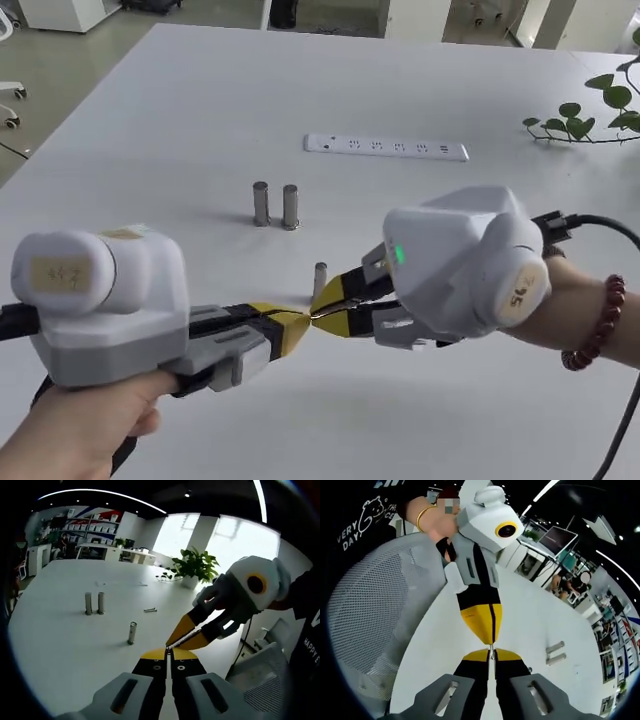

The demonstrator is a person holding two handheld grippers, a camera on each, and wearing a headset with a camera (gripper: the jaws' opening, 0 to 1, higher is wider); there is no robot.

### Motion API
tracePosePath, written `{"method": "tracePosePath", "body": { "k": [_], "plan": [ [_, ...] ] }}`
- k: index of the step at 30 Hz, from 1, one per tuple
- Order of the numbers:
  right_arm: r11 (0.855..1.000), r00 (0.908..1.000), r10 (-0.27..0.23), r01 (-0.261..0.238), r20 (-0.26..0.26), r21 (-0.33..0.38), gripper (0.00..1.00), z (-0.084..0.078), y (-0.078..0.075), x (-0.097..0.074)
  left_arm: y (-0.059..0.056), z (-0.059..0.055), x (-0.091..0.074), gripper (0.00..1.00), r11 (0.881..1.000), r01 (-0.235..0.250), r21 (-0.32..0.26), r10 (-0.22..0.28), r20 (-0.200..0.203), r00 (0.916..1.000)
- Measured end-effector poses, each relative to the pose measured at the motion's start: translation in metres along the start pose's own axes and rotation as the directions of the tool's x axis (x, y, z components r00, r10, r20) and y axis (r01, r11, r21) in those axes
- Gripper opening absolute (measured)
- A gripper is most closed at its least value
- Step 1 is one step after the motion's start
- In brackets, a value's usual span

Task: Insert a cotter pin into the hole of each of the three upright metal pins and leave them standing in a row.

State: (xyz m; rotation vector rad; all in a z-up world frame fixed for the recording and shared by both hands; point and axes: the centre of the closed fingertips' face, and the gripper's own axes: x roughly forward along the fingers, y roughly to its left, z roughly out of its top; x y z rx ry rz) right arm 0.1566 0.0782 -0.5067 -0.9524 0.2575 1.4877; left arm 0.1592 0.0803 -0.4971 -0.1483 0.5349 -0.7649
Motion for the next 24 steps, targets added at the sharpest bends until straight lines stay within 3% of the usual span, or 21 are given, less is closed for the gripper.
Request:
{"method": "tracePosePath", "body": {
  "k": [9,17,24],
  "plan": [
    [0.989,0.9987,0.034,-0.039,0.038,0.145,0.04,-0.005,0.002,-0.007,0.000,-0.007,-0.003,0.00,0.995,0.007,0.098,-0.004,-0.036,0.9993],
    [0.951,0.9871,0.110,-0.139,0.116,0.277,0.07,-0.007,0.017,-0.008,-0.007,-0.013,-0.005,0.00,0.980,0.049,0.192,-0.039,-0.060,0.9975],
    [0.927,0.9758,0.153,-0.196,0.156,0.319,0.07,-0.008,0.027,-0.008,-0.015,-0.018,-0.008,0.00,0.966,0.108,0.234,-0.092,-0.079,0.9926]
  ]
}}
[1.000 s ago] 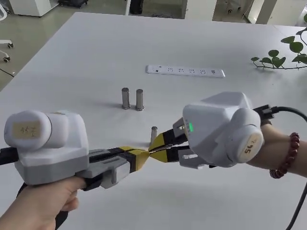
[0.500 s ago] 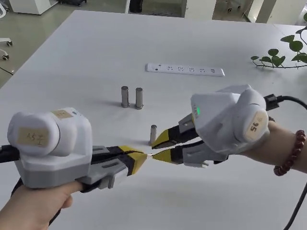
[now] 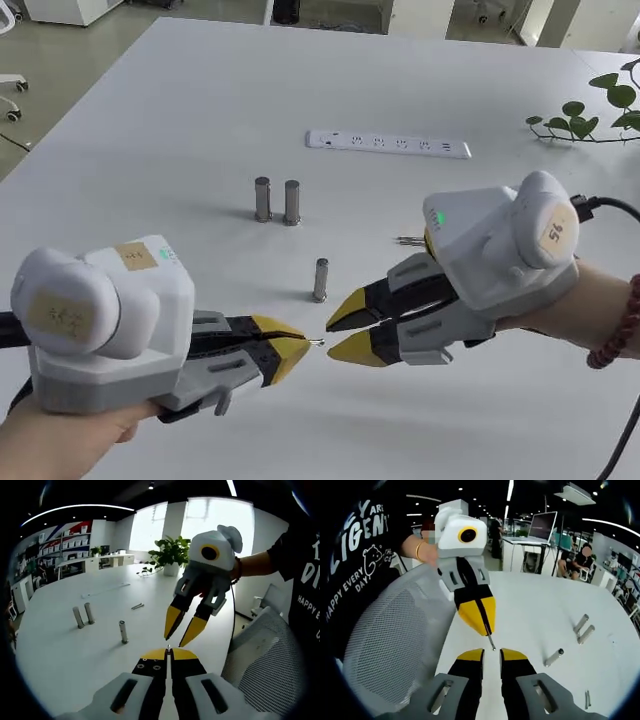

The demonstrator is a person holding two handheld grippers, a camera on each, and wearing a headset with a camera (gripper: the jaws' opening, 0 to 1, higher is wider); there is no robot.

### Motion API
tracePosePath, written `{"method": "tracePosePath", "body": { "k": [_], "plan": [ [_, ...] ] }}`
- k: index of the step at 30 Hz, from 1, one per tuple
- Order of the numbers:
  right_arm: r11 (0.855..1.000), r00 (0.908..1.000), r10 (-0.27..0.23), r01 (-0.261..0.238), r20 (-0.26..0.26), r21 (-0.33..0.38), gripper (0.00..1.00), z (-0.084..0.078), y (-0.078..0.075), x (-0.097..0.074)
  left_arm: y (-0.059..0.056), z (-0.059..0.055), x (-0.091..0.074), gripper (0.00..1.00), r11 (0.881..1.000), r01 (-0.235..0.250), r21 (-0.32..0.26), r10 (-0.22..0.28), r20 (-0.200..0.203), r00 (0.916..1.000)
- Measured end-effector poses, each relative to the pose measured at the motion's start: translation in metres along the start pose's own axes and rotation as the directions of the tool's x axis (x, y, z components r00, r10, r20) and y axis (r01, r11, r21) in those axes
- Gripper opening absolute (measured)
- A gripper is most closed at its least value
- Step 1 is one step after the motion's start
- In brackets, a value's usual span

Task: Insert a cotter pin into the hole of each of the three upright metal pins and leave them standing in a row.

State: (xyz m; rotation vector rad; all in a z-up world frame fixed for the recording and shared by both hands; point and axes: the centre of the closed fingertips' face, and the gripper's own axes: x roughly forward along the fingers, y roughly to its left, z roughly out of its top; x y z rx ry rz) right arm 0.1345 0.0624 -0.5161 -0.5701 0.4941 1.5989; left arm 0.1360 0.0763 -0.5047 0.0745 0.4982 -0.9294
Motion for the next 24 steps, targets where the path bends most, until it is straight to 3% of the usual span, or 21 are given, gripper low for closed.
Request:
{"method": "tracePosePath", "body": {
  "k": [5,12,18,24],
  "plan": [
    [0.995,0.9961,0.080,-0.082,0.038,0.056,0.07,-0.001,0.012,-0.001,-0.011,-0.002,-0.001,0.00,0.997,0.058,0.049,-0.058,-0.004,0.9983],
    [0.984,0.9878,0.136,-0.144,0.075,0.101,0.07,-0.001,0.023,-0.001,-0.024,0.003,-0.003,0.00,0.987,0.134,0.088,-0.136,0.015,0.9906],
    [0.979,0.9804,0.175,-0.183,0.090,0.094,0.00,0.003,0.031,-0.003,-0.034,0.005,-0.005,0.00,0.975,0.194,0.109,-0.197,0.019,0.9803],
    [0.976,0.9764,0.198,-0.205,0.085,0.074,0.00,0.003,0.037,-0.003,-0.038,0.005,-0.005,0.00,0.971,0.215,0.109,-0.219,0.024,0.9755]
  ]
}}
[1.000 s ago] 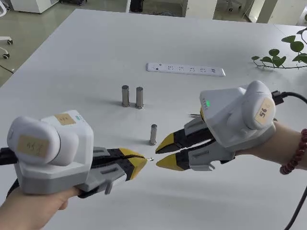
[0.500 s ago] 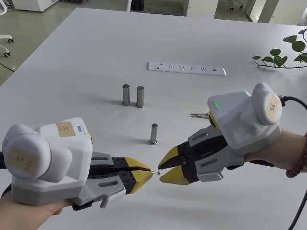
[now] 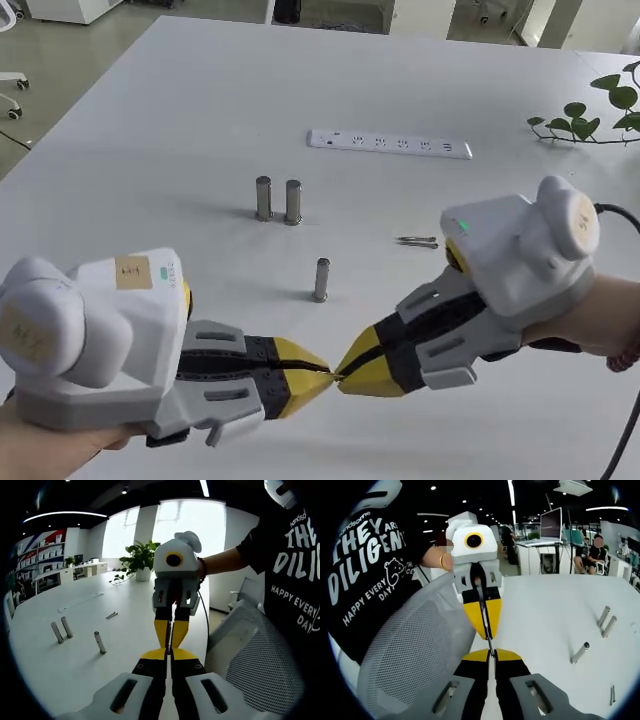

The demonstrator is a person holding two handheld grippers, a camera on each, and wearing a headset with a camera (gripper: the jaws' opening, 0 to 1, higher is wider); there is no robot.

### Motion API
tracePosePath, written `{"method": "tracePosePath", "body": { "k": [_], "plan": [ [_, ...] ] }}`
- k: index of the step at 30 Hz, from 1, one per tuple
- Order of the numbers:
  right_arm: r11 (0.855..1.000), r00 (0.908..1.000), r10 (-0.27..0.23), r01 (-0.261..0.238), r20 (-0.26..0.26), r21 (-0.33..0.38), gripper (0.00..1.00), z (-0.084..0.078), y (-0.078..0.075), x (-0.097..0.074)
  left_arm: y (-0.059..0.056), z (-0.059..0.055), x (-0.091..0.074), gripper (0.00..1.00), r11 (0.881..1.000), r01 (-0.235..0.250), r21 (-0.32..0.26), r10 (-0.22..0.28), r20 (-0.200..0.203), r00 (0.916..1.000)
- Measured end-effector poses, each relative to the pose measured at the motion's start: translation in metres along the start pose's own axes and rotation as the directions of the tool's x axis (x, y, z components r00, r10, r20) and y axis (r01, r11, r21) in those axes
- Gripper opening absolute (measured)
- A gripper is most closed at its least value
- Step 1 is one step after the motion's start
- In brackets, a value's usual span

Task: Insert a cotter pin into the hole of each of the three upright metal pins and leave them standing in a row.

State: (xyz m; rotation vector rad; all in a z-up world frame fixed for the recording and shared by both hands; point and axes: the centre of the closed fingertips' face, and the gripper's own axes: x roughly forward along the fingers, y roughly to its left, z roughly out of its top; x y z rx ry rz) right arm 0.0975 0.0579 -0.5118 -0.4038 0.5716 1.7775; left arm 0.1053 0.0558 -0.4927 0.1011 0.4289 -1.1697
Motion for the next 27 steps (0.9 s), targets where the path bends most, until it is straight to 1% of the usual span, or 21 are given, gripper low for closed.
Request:
{"method": "tracePosePath", "body": {
  "k": [2,3,6,9,10,11,12,15,17,21,23,25,26,27],
  "plan": [
    [1.000,1.0000,0.006,-0.006,-0.007,-0.001,0.00,-0.001,0.002,0.000,-0.001,-0.001,0.000,0.00,1.000,0.005,0.005,-0.005,-0.003,1.0000],
    [1.000,0.9998,0.015,-0.015,-0.016,-0.018,0.00,-0.002,0.004,0.000,-0.002,-0.001,0.001,0.00,1.000,0.013,0.008,-0.013,-0.005,0.9999],
    [0.999,0.9992,0.018,-0.019,-0.034,-0.026,0.00,-0.004,0.005,0.000,-0.004,-0.003,0.002,0.00,1.000,0.018,0.017,-0.018,-0.010,0.9998],
    [0.999,0.9985,0.011,-0.014,-0.054,-0.046,0.00,-0.005,0.005,0.000,-0.003,-0.003,0.002,0.00,1.000,0.013,0.004,-0.013,-0.011,0.9999],
    [0.999,0.9982,0.013,-0.016,-0.058,-0.047,0.00,-0.005,0.005,0.000,-0.003,-0.003,0.003,0.00,1.000,0.013,0.014,-0.013,-0.010,0.9999],
    [0.999,0.9980,0.012,-0.015,-0.062,-0.048,0.00,-0.005,0.005,-0.001,-0.003,-0.003,0.003,0.01,1.000,0.008,0.021,-0.007,-0.012,0.9999],
    [0.998,0.9975,-0.001,-0.003,-0.071,-0.061,0.00,-0.005,0.003,-0.001,-0.002,-0.004,0.003,0.01,1.000,0.000,0.023,0.000,-0.016,0.9999],
    [0.997,0.9942,-0.024,0.015,-0.105,-0.079,0.00,-0.008,0.000,-0.002,0.002,-0.005,0.003,0.02,1.000,-0.019,0.014,0.019,-0.021,0.9996],
    [0.996,0.9928,-0.029,0.020,-0.116,-0.083,0.00,-0.010,-0.002,-0.003,0.005,-0.006,0.003,0.03,0.999,-0.034,0.005,0.034,-0.022,0.9992],
    [0.995,0.9850,-0.065,0.052,-0.160,-0.083,0.00,-0.017,-0.009,-0.007,0.017,-0.006,0.002,0.08,0.996,-0.093,0.007,0.093,-0.014,0.9955],
    [0.993,0.9747,-0.099,0.084,-0.200,-0.084,0.00,-0.024,-0.017,-0.010,0.026,-0.006,0.002,0.10,0.990,-0.139,0.008,0.139,-0.004,0.9903],
    [0.992,0.9669,-0.117,0.103,-0.227,-0.074,0.00,-0.029,-0.023,-0.012,0.031,-0.008,0.002,0.11,0.986,-0.165,-0.003,0.165,0.000,0.9863],
    [0.990,0.9594,-0.136,0.121,-0.247,-0.077,0.00,-0.033,-0.028,-0.014,0.035,-0.008,0.002,0.11,0.983,-0.183,-0.008,0.183,0.002,0.9830],
    [0.989,0.9561,-0.143,0.127,-0.256,-0.076,0.00,-0.034,-0.030,-0.014,0.039,-0.009,0.002,0.11,0.979,-0.205,0.009,0.205,0.004,0.9788]
  ]
}}
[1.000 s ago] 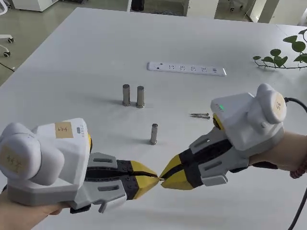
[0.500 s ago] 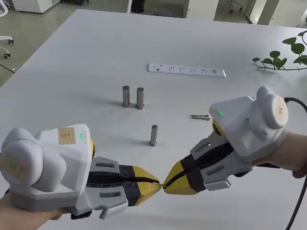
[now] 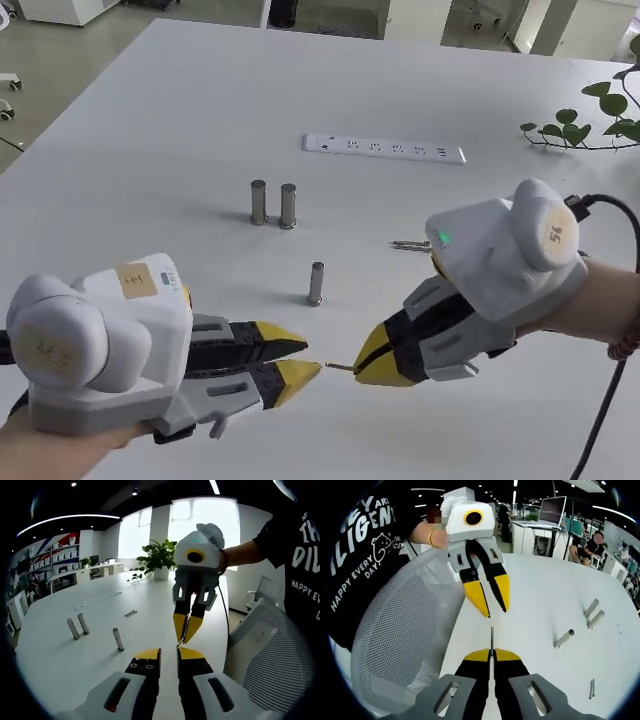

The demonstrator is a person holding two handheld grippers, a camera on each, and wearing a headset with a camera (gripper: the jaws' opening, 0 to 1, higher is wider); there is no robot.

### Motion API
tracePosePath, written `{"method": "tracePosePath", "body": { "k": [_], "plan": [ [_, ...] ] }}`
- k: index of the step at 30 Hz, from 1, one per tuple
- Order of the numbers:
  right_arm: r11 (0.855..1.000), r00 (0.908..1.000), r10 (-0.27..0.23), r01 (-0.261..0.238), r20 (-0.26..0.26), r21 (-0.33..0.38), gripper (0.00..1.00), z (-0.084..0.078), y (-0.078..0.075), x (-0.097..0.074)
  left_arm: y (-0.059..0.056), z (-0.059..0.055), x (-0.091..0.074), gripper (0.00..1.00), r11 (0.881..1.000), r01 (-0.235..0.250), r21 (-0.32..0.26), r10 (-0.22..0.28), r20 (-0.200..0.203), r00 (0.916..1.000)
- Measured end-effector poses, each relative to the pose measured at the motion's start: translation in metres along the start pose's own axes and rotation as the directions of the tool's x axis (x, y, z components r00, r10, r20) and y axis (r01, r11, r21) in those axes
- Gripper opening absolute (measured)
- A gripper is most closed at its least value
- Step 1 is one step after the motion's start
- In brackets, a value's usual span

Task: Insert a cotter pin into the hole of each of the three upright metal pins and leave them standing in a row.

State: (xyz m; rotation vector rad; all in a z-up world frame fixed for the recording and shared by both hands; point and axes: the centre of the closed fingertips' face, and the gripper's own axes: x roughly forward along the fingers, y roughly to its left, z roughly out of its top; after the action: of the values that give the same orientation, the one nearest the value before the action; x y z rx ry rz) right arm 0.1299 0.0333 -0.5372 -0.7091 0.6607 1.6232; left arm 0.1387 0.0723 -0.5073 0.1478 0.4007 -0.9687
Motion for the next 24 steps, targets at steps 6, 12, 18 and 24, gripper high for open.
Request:
{"method": "tracePosePath", "body": {
  "k": [6,12,18,24],
  "plan": [
    [0.998,0.9959,-0.061,0.063,-0.067,0.029,0.00,-0.009,-0.020,-0.002,0.016,-0.009,0.004,0.16,0.997,-0.074,0.009,0.074,-0.024,0.9970],
    [0.992,0.9851,-0.107,0.115,-0.135,0.056,0.00,-0.019,-0.042,-0.004,0.035,-0.017,0.008,0.16,0.987,-0.158,-0.008,0.157,-0.044,0.9866],
    [0.981,0.9732,-0.148,0.168,-0.176,0.101,0.00,-0.026,-0.064,-0.007,0.055,-0.019,0.014,0.16,0.972,-0.232,-0.037,0.230,-0.058,0.9715],
    [0.975,0.9635,-0.166,0.192,-0.210,0.111,0.00,-0.031,-0.076,-0.006,0.073,-0.015,0.021,0.16,0.955,-0.286,-0.080,0.282,-0.052,0.9579]
  ]
}}
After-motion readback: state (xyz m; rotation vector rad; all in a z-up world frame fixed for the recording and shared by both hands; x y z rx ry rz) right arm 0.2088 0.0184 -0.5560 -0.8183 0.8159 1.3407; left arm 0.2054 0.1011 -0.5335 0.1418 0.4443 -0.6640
